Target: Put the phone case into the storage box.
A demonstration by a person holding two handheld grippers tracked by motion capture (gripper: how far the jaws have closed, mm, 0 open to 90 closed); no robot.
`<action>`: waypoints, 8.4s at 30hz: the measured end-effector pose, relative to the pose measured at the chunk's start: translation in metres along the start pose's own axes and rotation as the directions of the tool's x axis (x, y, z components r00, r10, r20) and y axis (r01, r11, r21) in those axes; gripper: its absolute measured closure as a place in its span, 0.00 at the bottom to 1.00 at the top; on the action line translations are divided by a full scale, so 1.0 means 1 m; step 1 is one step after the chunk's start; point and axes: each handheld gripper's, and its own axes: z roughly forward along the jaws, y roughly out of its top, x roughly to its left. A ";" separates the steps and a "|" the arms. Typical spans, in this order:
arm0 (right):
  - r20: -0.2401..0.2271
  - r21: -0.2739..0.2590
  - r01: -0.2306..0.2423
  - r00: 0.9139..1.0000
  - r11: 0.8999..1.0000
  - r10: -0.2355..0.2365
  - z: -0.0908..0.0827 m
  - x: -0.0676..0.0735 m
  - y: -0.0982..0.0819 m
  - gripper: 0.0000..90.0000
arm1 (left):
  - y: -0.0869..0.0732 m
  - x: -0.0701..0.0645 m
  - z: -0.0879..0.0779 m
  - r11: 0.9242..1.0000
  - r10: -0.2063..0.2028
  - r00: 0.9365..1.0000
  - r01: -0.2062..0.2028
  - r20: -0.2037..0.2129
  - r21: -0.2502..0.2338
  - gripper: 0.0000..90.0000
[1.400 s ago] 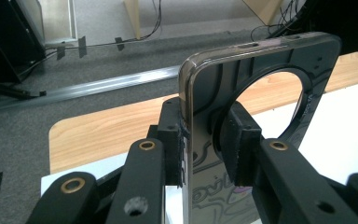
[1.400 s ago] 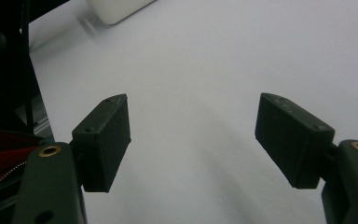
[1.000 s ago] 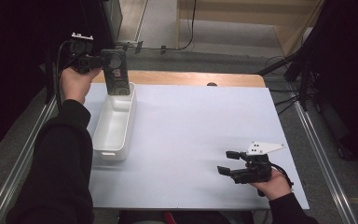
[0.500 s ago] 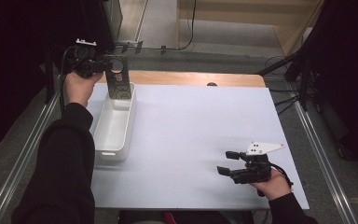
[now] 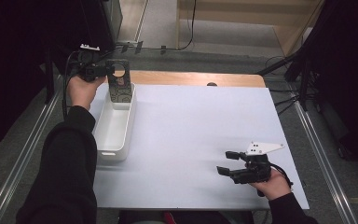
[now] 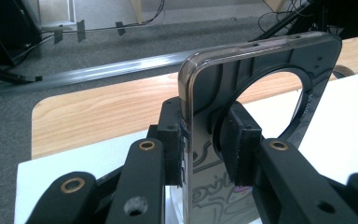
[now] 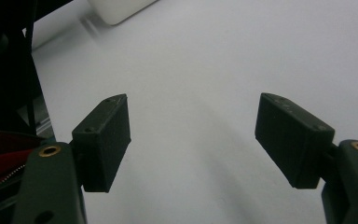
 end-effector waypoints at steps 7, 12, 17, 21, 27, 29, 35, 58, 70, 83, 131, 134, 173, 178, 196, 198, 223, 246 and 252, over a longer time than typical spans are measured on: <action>-0.002 0.005 -0.001 1.000 1.000 0.001 0.001 0.000 0.000 0.28 | -0.005 -0.002 0.005 1.000 0.002 1.000 -0.002 0.009 0.008 0.78; 0.000 0.010 -0.004 1.000 1.000 0.004 0.001 -0.001 -0.001 0.28 | -0.007 -0.002 0.007 1.000 -0.006 1.000 0.006 0.021 0.005 0.78; -0.003 0.009 -0.006 1.000 1.000 0.006 0.001 -0.002 -0.001 0.28 | -0.010 -0.003 0.008 1.000 -0.003 1.000 0.002 0.027 0.006 0.78; -0.003 0.011 -0.006 1.000 1.000 0.006 0.002 -0.002 -0.001 0.28 | -0.014 -0.002 0.010 1.000 -0.004 1.000 0.004 0.029 0.010 0.78; -0.007 0.011 -0.007 1.000 1.000 0.007 0.003 -0.002 -0.002 0.28 | -0.017 -0.001 0.013 1.000 -0.008 0.999 0.008 0.032 0.017 0.78; -0.008 0.011 -0.009 1.000 1.000 0.009 0.003 -0.002 -0.002 0.28 | -0.018 -0.001 0.014 1.000 -0.008 0.999 0.008 0.032 0.016 0.78; -0.008 0.008 -0.007 1.000 1.000 0.007 0.002 -0.003 -0.002 0.28 | -0.019 -0.002 0.015 1.000 -0.002 1.000 0.002 0.028 0.025 0.78; -0.009 0.009 -0.002 1.000 1.000 0.002 0.004 -0.001 -0.001 0.28 | -0.027 0.001 0.023 1.000 0.003 0.999 -0.005 0.047 0.027 0.67; -0.011 0.013 -0.010 1.000 1.000 0.010 0.003 -0.001 -0.001 0.28 | -0.026 0.000 0.024 0.999 -0.017 0.998 0.015 0.068 0.030 0.41; -0.011 0.013 -0.008 1.000 1.000 0.008 0.003 0.000 -0.001 0.28 | -0.022 0.002 0.004 0.997 -0.053 0.991 0.047 0.121 0.054 0.36; -0.016 0.024 -0.012 1.000 1.000 0.012 0.008 -0.001 0.004 0.28 | -0.046 -0.043 -0.073 0.998 0.064 0.934 -0.069 0.352 0.004 0.35; -0.020 0.023 -0.011 1.000 1.000 0.011 0.009 -0.001 0.005 0.28 | -0.049 -0.048 -0.076 0.996 0.082 0.933 -0.085 0.350 -0.006 0.35; -0.029 0.027 -0.002 1.000 1.000 0.003 0.013 -0.003 0.008 0.28 | -0.098 -0.072 -0.091 0.991 0.128 0.911 -0.133 0.392 -0.013 0.28; -0.029 0.027 -0.002 1.000 1.000 0.003 0.013 -0.003 0.008 0.28 | -0.103 -0.073 -0.090 0.991 0.127 0.908 -0.131 0.399 -0.017 0.28; -0.027 0.030 -0.002 1.000 1.000 0.002 0.013 -0.003 0.007 0.28 | -0.121 -0.080 -0.095 0.989 0.144 0.899 -0.140 0.414 -0.039 0.28; -0.028 0.030 -0.003 1.000 1.000 0.004 0.013 -0.003 0.007 0.28 | -0.123 -0.081 -0.096 0.988 0.151 0.899 -0.147 0.412 -0.042 0.28; -0.029 0.033 0.002 1.000 0.999 -0.001 0.013 -0.002 0.007 0.28 | -0.147 -0.089 -0.110 0.980 0.196 0.887 -0.193 0.417 -0.051 0.28; -0.031 0.035 0.001 1.000 0.999 0.000 0.012 -0.002 0.007 0.28 | -0.171 -0.091 -0.115 0.975 0.217 0.889 -0.221 0.402 -0.037 0.28; -0.031 0.035 -0.002 1.000 0.999 0.003 0.012 -0.002 0.007 0.28 | -0.177 -0.090 -0.116 0.975 0.215 0.893 -0.218 0.395 -0.037 0.28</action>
